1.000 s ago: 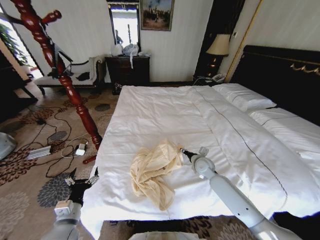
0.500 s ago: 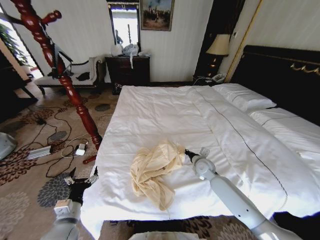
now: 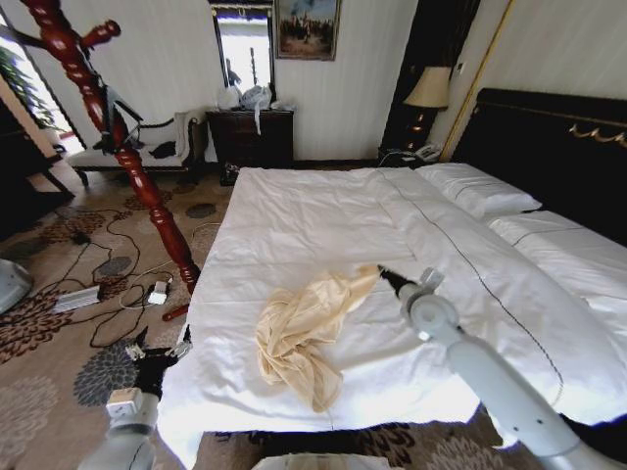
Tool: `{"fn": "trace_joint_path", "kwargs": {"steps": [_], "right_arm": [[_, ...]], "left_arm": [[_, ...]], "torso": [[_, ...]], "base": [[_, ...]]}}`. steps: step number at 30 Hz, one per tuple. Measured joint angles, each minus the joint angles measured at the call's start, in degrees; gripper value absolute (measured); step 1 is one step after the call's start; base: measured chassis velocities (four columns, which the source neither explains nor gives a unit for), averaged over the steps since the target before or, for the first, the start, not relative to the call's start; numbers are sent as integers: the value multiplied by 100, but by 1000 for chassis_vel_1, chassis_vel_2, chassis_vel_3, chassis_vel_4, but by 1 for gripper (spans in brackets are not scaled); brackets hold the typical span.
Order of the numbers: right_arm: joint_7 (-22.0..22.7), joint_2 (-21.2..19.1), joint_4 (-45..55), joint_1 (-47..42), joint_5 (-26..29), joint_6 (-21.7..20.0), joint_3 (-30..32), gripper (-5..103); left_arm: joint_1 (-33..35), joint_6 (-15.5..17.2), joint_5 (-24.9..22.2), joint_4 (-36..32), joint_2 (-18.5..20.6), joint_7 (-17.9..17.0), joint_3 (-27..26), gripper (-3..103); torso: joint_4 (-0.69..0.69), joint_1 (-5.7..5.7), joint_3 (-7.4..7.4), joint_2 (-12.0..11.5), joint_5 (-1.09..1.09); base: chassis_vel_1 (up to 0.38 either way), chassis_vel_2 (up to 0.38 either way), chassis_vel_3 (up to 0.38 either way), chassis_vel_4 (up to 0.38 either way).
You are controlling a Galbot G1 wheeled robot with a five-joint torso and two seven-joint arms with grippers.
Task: Pick up the clothes from the bed and hang them on the clothes hanger.
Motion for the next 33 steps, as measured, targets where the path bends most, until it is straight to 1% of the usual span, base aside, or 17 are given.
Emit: {"fn": "trace_joint_path", "kwargs": {"steps": [1, 2, 6, 10, 11, 12, 15, 16, 17, 20, 21, 22, 23, 26, 29, 32, 33], "right_arm": [[-39, -128, 18, 407, 196, 15, 117, 0], [-39, -128, 18, 407, 196, 15, 117, 0], [-26, -433, 245, 1273, 766, 22, 512, 0], [46, -599, 601, 1351, 1003, 43, 832, 0], [124, -880, 1280, 1014, 1147, 61, 1192, 0], [124, -880, 1280, 1014, 1147, 61, 1192, 0], [185, -1026, 2136, 31, 612, 77, 1448, 0], [273, -851, 2418, -1010, 75, 77, 1446, 0], [273, -851, 2418, -1010, 75, 77, 1446, 0], [401, -413, 2458, -2578, -677, 16, 1180, 0], [460, -207, 2376, -3177, -935, -54, 1053, 0], [499, -109, 2316, -3438, -1032, -86, 994, 0], [499, -109, 2316, -3438, -1032, -86, 994, 0], [567, 28, 2095, -3891, -1209, -105, 953, 16], [572, 16, 1942, -3775, -1214, -6, 1050, 27], [573, -15, 1864, -3614, -1199, 172, 1177, 32], [576, -31, 1867, -3594, -1162, 217, 1232, 38]], "left_arm": [[-4, 0, -19, -9, 12, -5, -6, 100], [-4, 0, -19, -9, 12, -5, -6, 100], [4, 0, -56, -25, 34, -17, -25, 100], [14, -11, -76, -25, 40, -39, -44, 100], [26, -30, -92, -19, 49, -65, -58, 100], [26, -30, -92, -19, 49, -65, -58, 100], [21, -40, -102, -2, 53, -84, -64, 100], [4, -40, -104, 5, 59, -96, -60, 100], [4, -40, -104, 5, 59, -96, -60, 100], [-26, -28, -98, 21, 90, -99, -29, 100], [-46, -19, -97, 32, 108, -98, -12, 100], [-52, -15, -97, 42, 117, -98, -9, 100], [-52, -15, -97, 42, 117, -98, -9, 100], [-75, -12, -100, 94, 154, -98, -7, 100], [-96, -12, -109, 126, 167, -99, -7, 100], [-109, -12, -125, 137, 169, -100, -4, 100], [-116, -12, -132, 140, 173, -100, -4, 100]], "torso": [[1, 0, 0, 0, -3], [1, 0, 0, 0, -3], [0, 0, 0, 0, -3], [1, 1, 0, 0, -2], [-3, 0, 0, 0, -3], [-3, 0, 0, 0, -3], [-4, -1, -3, 1, -6], [1, -1, -2, 1, -4], [1, -1, -2, 1, -4], [-2, 0, 0, 0, 6], [-4, 0, 0, 0, 2], [-6, 0, 0, 0, 2], [-6, 0, 0, 0, 2], [-4, -2, -1, 1, -3], [0, -1, -1, 0, -4], [2, 0, 0, 0, -2], [2, 1, 0, 0, -2]], "base": [[0, 0, 0, 0], [0, 0, 0, 0], [0, 0, 0, 0], [0, 0, 0, 0], [0, 0, 0, 0], [0, 0, 0, 0], [0, 0, 0, 0], [0, 0, 0, 0], [0, 0, 0, 0], [0, 0, 0, 0], [0, 0, 0, 0], [0, 0, 0, 0], [0, 0, 0, 0], [0, 0, 0, 0], [0, 0, 0, 0], [0, 0, 0, 0], [0, 0, 0, 0]]}}
